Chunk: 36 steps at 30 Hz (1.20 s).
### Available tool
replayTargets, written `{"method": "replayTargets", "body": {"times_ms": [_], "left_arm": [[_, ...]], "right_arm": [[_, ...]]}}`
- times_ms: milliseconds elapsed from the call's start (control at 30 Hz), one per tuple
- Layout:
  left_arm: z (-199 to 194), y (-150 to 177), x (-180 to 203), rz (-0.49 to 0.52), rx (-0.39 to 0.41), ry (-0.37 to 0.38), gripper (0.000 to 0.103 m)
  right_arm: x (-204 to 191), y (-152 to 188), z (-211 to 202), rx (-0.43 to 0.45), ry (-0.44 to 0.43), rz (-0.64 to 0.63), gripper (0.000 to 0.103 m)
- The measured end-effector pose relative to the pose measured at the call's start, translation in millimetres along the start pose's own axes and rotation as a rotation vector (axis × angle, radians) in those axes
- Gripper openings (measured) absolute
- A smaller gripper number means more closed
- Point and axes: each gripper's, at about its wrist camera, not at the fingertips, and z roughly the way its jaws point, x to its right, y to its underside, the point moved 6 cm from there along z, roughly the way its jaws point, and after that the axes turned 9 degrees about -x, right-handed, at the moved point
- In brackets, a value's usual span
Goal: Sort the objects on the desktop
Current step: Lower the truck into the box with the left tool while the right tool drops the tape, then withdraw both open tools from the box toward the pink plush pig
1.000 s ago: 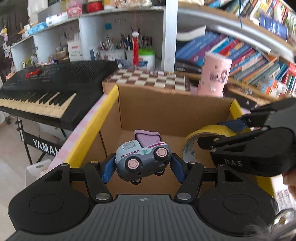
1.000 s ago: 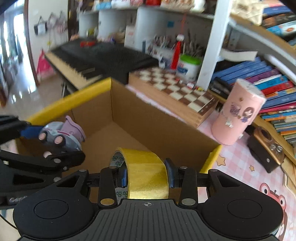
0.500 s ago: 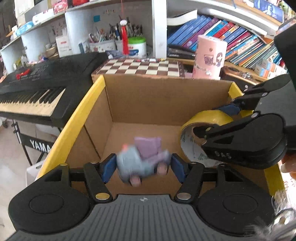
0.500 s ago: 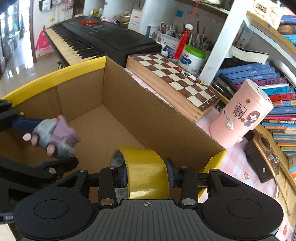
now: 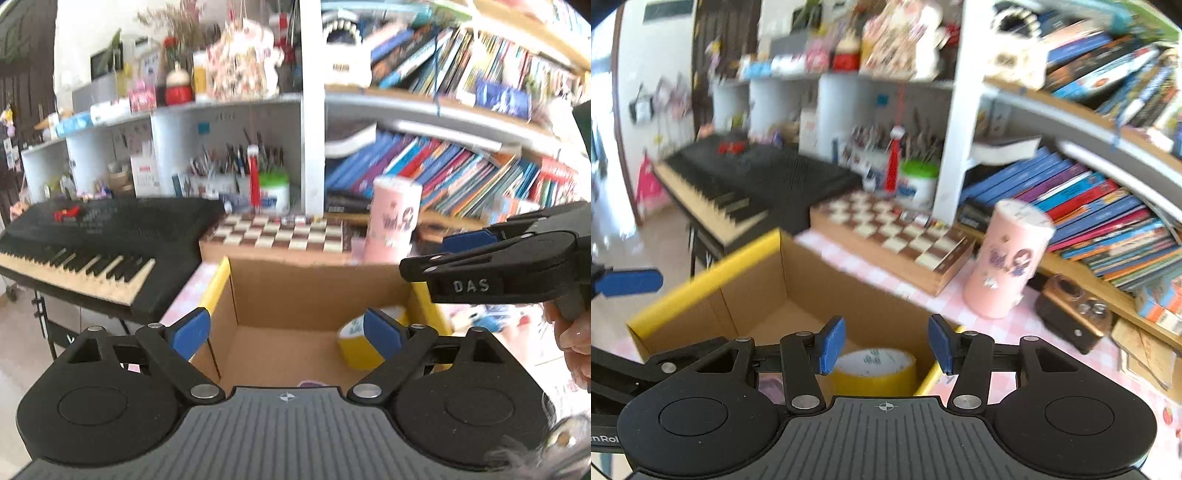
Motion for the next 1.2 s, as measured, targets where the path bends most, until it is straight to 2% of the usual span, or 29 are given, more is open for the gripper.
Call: {"method": "replayTargets", "body": {"times_ms": [267, 400, 500, 667, 867, 1200], "left_arm": [[-62, 7, -3, -0.029, 0.092, 0.022, 0.094], [-87, 17, -7, -0.060, 0.114, 0.035, 0.094], [-101, 27, -7, -0.064, 0.124, 0.031, 0.094], [-119, 49, -8, -0.076, 0.122, 0.029, 0.094], [-131, 78, 2, -0.050, 0.078, 0.055, 0.094], [-138, 124, 26, 0.007, -0.013, 0.113, 0.095]], "right_arm": [[9, 16, -76, 0.146, 0.036, 0.138, 0.051], [11, 39, -112, 0.197, 0.074, 0.208, 0.052], [14, 59, -131, 0.203, 0.105, 0.259, 0.052], [11, 96, -153, 0.184, 0.162, 0.317, 0.052], [-1, 141, -165, 0.120, 0.214, 0.368, 0.057], [-32, 198, -168, -0.006, 0.222, 0.425, 0.057]]}}
